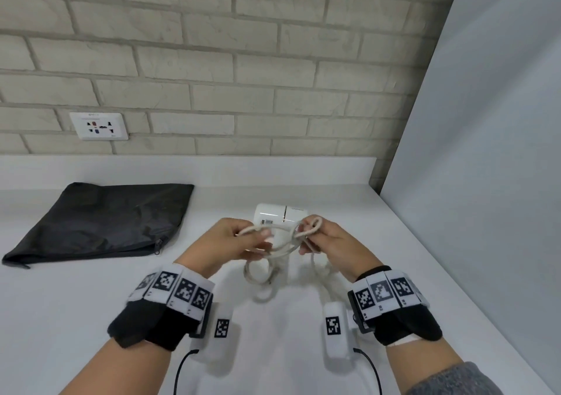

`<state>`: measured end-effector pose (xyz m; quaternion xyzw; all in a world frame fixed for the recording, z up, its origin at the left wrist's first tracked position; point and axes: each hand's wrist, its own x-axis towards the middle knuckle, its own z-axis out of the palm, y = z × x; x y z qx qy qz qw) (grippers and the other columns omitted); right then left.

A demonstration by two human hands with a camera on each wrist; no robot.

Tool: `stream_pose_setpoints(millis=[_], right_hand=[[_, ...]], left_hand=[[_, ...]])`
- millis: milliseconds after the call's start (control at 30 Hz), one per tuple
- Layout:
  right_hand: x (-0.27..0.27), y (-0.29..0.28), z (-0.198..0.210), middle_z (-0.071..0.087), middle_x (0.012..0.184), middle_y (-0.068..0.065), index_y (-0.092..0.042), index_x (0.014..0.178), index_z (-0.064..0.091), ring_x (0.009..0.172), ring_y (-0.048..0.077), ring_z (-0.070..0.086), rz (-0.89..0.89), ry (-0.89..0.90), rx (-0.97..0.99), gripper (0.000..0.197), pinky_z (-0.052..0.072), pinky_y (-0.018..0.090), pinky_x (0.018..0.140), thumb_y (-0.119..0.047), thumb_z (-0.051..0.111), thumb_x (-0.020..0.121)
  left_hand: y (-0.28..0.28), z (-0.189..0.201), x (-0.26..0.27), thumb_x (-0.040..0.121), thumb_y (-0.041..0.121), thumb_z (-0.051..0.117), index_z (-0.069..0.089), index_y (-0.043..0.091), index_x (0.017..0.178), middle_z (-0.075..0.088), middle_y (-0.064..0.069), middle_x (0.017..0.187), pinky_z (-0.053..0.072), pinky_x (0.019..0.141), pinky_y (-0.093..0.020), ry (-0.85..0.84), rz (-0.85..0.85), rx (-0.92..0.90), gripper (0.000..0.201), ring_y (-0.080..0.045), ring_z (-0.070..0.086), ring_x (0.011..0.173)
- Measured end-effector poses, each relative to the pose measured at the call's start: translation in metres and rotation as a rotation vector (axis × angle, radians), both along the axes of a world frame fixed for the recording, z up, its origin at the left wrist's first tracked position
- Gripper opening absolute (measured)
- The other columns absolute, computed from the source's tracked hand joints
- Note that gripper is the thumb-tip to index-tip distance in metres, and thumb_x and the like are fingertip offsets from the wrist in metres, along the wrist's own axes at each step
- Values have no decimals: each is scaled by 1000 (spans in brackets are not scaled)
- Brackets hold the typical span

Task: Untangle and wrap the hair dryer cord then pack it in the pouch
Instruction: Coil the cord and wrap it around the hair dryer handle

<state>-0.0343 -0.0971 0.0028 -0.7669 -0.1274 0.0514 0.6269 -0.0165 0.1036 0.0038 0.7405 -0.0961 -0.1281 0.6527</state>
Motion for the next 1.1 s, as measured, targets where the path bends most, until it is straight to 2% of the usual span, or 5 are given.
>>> stream_pose_setpoints(millis=[300,533,667,800,1100], right_hand=[[2,-11,-22,55,82,11,-10,82,51,39,11,47,-57,146,222,16,45,27,51,-3,42,93],[-2,-6,-16,58,50,-5,-7,81,50,38,11,51,-98,88,125,14,45,19,44,-3,44,93],[-5,10,-14,56,66,1,-10,79,50,38,13,54,-64,29,-19,14,48,22,45,-8,48,92],[-7,8,-10,59,75,6,-12,79,49,43,14,58,-67,40,-11,14,53,25,51,-9,48,93],[-8,-31,-24,56,67,7,-11,80,49,47,15,58,-40,212,-26,17,50,22,51,-6,42,94]], left_hand=[[36,-14,16,99,9,33,43,6,70,49,-10,73,54,40,-31,488,487,-625,31,-20,66,42],[30,5,-2,71,22,77,19,22,144,41,-7,133,39,98,-33,-182,24,710,93,-22,46,121],[-8,23,-12,78,49,64,28,23,142,41,2,138,31,106,-28,-377,-268,833,78,-14,38,130],[-22,9,-2,89,32,56,65,9,80,52,5,58,44,58,-17,-259,-282,510,26,-7,52,54],[43,-7,45,101,29,24,38,16,65,39,10,28,42,37,-11,293,596,-665,41,-4,33,23]])
